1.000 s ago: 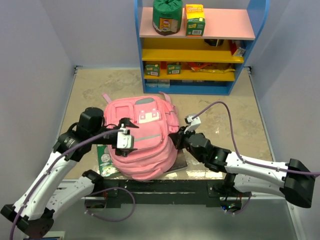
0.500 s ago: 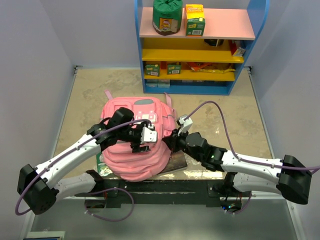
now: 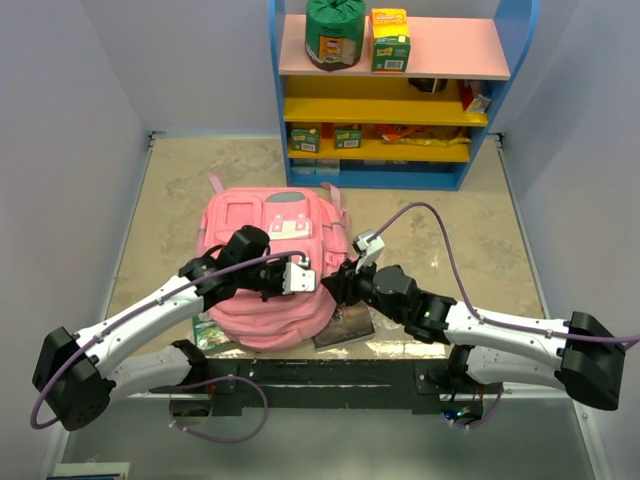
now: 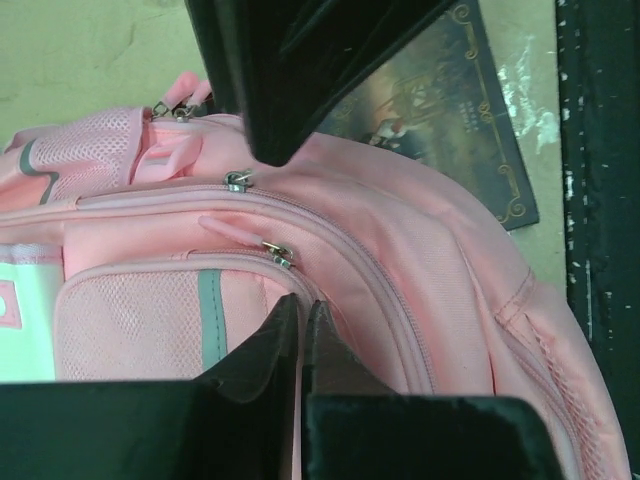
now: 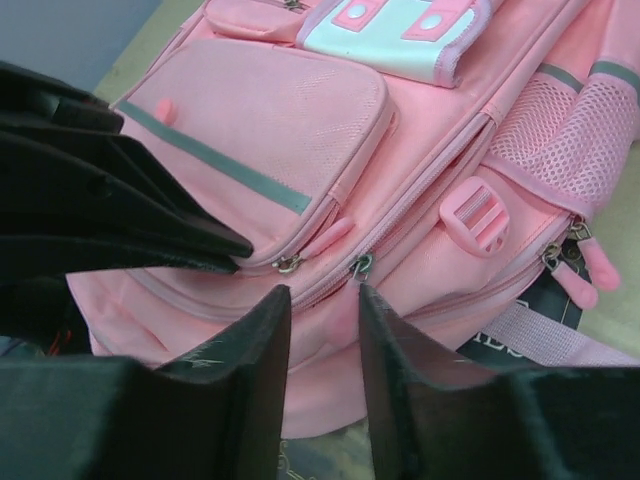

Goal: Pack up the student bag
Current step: Zip the student bag at the center of the board, then unzip the student bag at the center of the board.

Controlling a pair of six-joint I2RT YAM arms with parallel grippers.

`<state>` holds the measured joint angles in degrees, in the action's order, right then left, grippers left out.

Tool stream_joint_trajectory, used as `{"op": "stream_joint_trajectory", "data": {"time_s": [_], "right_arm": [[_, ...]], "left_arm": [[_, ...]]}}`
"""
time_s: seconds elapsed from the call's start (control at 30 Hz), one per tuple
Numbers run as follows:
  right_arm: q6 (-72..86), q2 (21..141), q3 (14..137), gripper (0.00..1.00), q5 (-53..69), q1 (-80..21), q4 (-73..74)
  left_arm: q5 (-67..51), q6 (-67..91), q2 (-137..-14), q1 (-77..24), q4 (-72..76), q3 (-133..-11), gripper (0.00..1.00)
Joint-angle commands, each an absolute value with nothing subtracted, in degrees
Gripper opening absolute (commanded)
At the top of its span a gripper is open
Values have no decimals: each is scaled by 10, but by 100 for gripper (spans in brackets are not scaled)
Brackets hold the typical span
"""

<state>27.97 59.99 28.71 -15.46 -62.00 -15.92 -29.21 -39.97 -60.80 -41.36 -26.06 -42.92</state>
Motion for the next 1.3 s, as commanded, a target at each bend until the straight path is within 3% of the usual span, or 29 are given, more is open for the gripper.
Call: {"op": "stream_joint_trajectory", "data": {"time_s": [0.0, 0.1, 0.13, 0.17, 0.33, 0.57, 0.87, 0.97, 1.27], "right_arm": [[270, 582, 305, 48, -177, -626, -164], [263, 565, 304, 74, -226, -624, -140], [261, 562, 301, 96, -255, -623, -135], [259, 557, 301, 99, -268, -619, -128], [258, 557, 285, 99, -280, -559, -109], [233, 593, 266, 98, -272, -514, -139], [220, 656, 313, 77, -185, -513, -136], [223, 680, 321, 65, -191, -513, -139], [214, 719, 313, 56, -186, -513, -188]], "left_arm": [[-214, -409, -590, -406, -214, -419, 0], [-206, -405, -573, -405, -218, -440, 0], [-205, -406, -569, -405, -222, -450, 0], [-204, -405, -564, -406, -231, -460, 0], [-215, -403, -548, -403, -272, -540, 0], [-215, -403, -514, -390, -291, -544, 0], [-228, -423, -494, -380, -323, -590, 0], [-234, -424, -497, -378, -334, -615, 0], [-236, -435, -500, -377, -351, -639, 0]]}}
